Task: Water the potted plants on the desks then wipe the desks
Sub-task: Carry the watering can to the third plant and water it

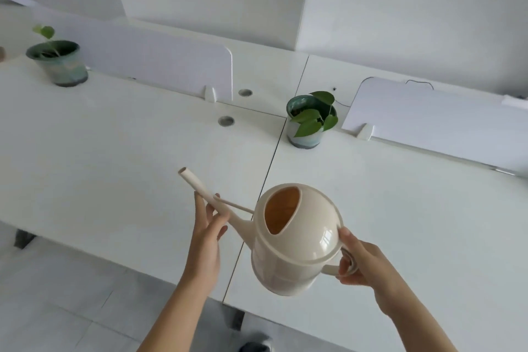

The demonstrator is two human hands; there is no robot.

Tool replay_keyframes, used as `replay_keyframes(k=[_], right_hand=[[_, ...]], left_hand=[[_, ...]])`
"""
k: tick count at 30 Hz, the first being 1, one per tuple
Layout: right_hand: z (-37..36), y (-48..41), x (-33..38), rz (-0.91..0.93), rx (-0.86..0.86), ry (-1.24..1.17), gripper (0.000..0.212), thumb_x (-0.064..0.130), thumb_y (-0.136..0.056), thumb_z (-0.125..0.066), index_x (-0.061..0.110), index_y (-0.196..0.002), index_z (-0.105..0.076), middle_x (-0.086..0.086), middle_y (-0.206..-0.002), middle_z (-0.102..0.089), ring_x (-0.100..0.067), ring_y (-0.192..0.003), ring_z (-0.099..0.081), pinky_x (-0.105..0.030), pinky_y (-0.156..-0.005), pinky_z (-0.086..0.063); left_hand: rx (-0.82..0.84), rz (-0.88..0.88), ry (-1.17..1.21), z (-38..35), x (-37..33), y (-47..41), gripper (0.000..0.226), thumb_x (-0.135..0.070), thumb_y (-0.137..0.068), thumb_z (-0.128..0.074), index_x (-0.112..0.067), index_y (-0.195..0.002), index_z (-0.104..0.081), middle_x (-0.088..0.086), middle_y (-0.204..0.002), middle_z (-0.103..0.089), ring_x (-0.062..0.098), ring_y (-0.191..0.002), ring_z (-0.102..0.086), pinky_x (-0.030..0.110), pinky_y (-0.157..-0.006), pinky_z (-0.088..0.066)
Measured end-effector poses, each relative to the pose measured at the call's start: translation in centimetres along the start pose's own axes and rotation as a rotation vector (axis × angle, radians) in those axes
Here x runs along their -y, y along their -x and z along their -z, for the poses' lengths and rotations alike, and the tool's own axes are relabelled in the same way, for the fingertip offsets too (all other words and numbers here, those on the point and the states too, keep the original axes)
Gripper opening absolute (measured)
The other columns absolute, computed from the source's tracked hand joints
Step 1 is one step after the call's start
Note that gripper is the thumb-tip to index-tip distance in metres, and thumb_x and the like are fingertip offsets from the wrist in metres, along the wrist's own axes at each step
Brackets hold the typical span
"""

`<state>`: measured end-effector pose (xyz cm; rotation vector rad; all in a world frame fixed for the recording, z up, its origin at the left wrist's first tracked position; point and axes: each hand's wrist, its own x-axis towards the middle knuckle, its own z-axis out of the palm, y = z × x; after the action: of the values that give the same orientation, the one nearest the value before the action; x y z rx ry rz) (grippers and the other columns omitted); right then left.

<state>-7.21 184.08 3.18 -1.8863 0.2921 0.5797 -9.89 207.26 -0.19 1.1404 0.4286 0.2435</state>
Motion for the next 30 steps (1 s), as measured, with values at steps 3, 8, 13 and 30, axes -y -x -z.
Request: replay_keyframes(k=[3, 8, 13, 30], right_hand=[[1.1, -1.2, 0.7, 0.008, -0.029, -0.009, 0.054, 0.061, -0.067, -0.045, 0.010, -0.049, -0.044, -0.004, -0.048, -0.050, -0.023, -0.060, -0.053, -0.041, -0.079, -0.055], [2.2, -2.6, 1.2, 0.011, -0.091, -0.065, 0.064, 0.069, -0.067, -0.054, 0.008, -0.054, -0.045, 0.000, -0.047, -0.053, -0.023, -0.061, -0.055, -0.040, -0.078, -0.055], [2.8, -3.0, 2.1, -0.004, -0.152, -0.145, 0.050, 0.052, -0.077, -0.060, 0.005, -0.061, -0.052, -0.005, -0.055, -0.058, -0.026, -0.067, -0.060, -0.035, -0.072, -0.055], [-3.9, -4.8, 7.4, -0.134, -0.402, -0.337, 0.034, 0.031, -0.087, -0.053, 0.004, -0.066, -0.054, -0.005, -0.055, -0.061, -0.031, -0.064, -0.063, -0.028, -0.057, -0.054]], left_hand=[[0.103, -0.025, 0.026, -1.8, 0.8, -2.4, 0.070, -0.027, -0.073, -0.053, -0.035, -0.139, -0.030, -0.011, -0.121, -0.048, 0.009, -0.119, -0.043, 0.034, -0.105, -0.030], [0.243, -0.016, 0.036, -4.4, 0.4, -6.7, 0.031, -0.018, -0.073, -0.055, -0.019, -0.104, -0.050, 0.002, -0.085, -0.042, 0.019, -0.094, -0.038, 0.029, -0.089, -0.036], [0.354, 0.011, 0.013, -7.3, 0.0, -10.6, 0.022, -0.017, -0.080, -0.049, -0.012, -0.101, -0.049, 0.010, -0.094, -0.037, 0.024, -0.095, -0.037, 0.033, -0.089, -0.034], [0.710, 0.169, -0.307, -11.3, 0.3, -23.2, 0.058, -0.030, -0.077, -0.049, -0.006, -0.129, -0.044, 0.018, -0.122, -0.050, 0.030, -0.120, -0.047, 0.044, -0.108, -0.036]])
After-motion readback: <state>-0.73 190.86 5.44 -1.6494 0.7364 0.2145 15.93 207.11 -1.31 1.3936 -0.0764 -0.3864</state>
